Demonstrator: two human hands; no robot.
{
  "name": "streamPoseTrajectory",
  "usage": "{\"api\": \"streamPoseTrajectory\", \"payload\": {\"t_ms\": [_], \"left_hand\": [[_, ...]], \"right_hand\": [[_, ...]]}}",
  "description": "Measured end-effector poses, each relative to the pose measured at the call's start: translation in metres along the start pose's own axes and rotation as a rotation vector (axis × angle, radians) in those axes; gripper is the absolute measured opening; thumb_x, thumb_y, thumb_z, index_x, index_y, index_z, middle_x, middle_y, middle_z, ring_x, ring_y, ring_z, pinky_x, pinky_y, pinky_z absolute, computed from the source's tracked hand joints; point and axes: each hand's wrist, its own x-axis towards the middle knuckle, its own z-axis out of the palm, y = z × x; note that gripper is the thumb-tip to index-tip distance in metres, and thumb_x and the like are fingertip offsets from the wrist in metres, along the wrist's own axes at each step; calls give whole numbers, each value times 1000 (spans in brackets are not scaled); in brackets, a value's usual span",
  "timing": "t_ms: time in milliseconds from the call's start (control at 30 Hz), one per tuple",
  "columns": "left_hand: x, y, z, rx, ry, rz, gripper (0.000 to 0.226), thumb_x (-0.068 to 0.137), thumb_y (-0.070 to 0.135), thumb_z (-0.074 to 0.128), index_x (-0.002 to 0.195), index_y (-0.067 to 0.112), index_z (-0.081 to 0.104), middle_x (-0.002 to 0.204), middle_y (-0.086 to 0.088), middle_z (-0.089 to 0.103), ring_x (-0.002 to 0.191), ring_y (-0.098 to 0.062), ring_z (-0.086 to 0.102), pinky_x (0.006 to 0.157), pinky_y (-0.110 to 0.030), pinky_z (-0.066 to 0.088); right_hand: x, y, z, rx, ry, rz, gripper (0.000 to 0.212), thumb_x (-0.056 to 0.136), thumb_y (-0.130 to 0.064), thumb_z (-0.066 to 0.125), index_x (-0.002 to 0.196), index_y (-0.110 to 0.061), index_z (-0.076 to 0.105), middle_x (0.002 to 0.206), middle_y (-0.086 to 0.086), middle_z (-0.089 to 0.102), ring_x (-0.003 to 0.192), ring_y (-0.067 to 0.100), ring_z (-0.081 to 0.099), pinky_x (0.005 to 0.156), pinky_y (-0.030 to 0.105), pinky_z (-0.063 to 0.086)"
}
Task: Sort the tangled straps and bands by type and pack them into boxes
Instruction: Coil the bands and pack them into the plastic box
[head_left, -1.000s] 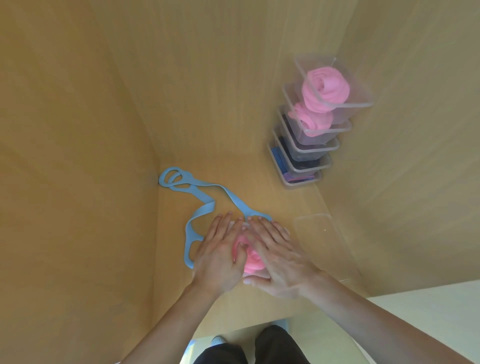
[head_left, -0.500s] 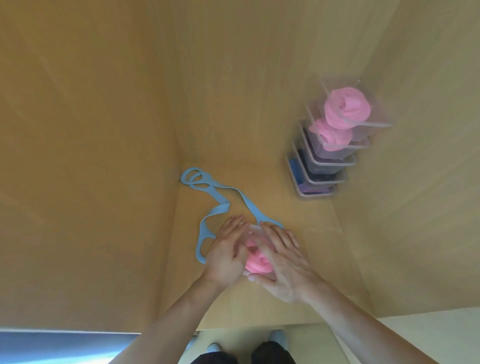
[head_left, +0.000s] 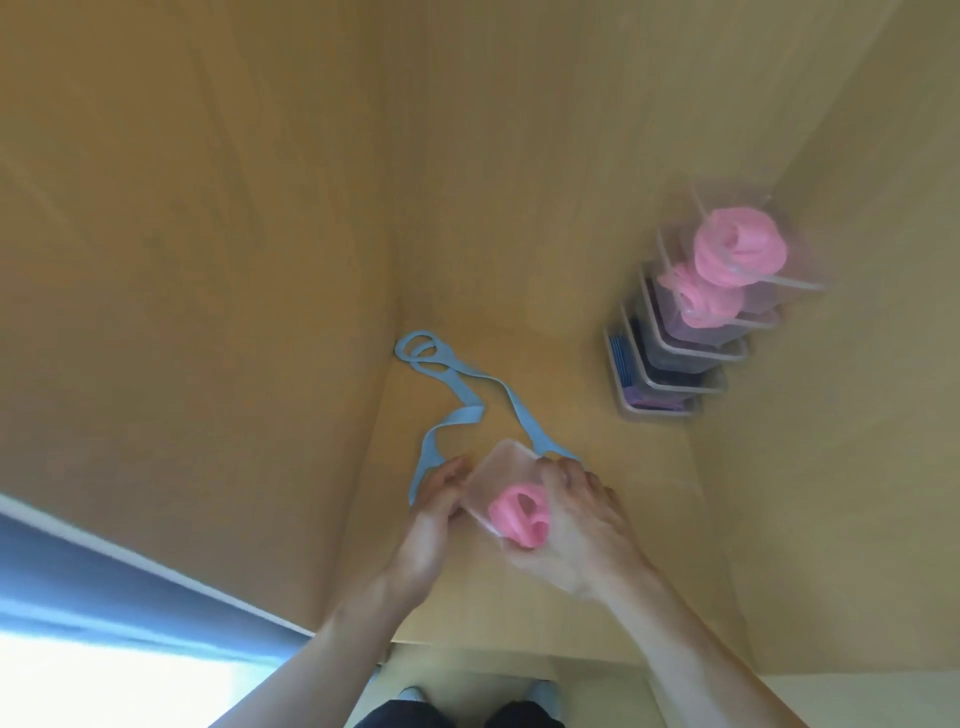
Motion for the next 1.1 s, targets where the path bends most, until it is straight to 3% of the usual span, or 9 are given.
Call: {"api": "streamPoseTrajectory", "payload": {"t_ms": [133, 200, 300, 433, 567, 667, 933, 1033, 1100], "left_hand": [[-5, -2, -1, -43, -69, 19, 60, 90, 53, 56, 143, 26, 50, 143, -1, 58, 129, -18, 58, 114, -44, 40], [-8, -1, 1, -62, -196, 12, 64, 92, 60, 59, 147, 31, 45, 144, 1, 58, 131, -21, 57, 113, -45, 39], [-9, 1, 6, -133, -345, -23, 61, 96, 50, 64, 149, 28, 43, 144, -7, 58, 133, -29, 55, 114, -51, 36], [-6, 2, 5, -237, -364, -56, 61, 97, 39, 67, 150, 18, 43, 148, -14, 53, 138, -34, 49, 120, -57, 28], [-5, 2, 4, -246, -357, -68, 60, 96, 39, 68, 148, 19, 45, 147, -14, 54, 136, -33, 51, 119, -59, 28], [-7, 5, 6, -268, -358, -64, 62, 94, 39, 70, 148, 19, 46, 146, -13, 55, 136, -33, 51, 119, -59, 28], [-12, 12, -4, -400, -352, -39, 59, 92, 22, 63, 147, 15, 46, 149, -22, 48, 138, -41, 46, 117, -64, 28], [-13, 15, -6, -480, -331, -73, 59, 90, 23, 59, 147, 14, 47, 150, -27, 44, 138, -45, 44, 118, -63, 26], [-15, 18, -5, -535, -362, -108, 54, 98, 37, 55, 146, 14, 47, 149, -32, 43, 138, -49, 42, 114, -61, 35]], "right_hand": [[-1, 2, -7, 534, 62, 223, 84, 57, -74, 60, 131, -41, 40, 127, -13, 51, 109, 14, 57, 90, 32, 49], [-1, 1, -11, 819, 53, 245, 78, 56, -78, 65, 123, -39, 51, 118, -12, 62, 100, 10, 64, 85, 30, 51], [-6, -10, -20, 1018, 23, 230, 70, 54, -81, 67, 111, -41, 59, 109, -12, 69, 86, 0, 69, 72, 18, 48], [-14, -17, -26, 1095, 15, 255, 71, 53, -81, 67, 112, -43, 57, 111, -16, 67, 82, -6, 69, 72, 16, 47], [-17, -17, -27, 1100, 18, 284, 84, 53, -81, 67, 123, -36, 55, 115, -13, 66, 82, -7, 69, 79, 23, 49], [-16, -18, -28, 1108, 21, 299, 87, 53, -80, 69, 126, -33, 54, 115, -13, 66, 81, -6, 69, 76, 22, 48], [-15, -11, -37, 1048, 128, 310, 69, 53, -83, 66, 107, -40, 58, 96, -38, 64, 85, -10, 64, 72, 15, 43], [-15, -6, -41, 1030, 142, 310, 71, 53, -83, 67, 109, -40, 57, 97, -32, 65, 86, -9, 63, 71, 14, 44], [-15, -3, -43, 1025, 157, 313, 72, 52, -83, 68, 109, -41, 57, 99, -23, 67, 88, -6, 64, 76, 18, 47]]}}
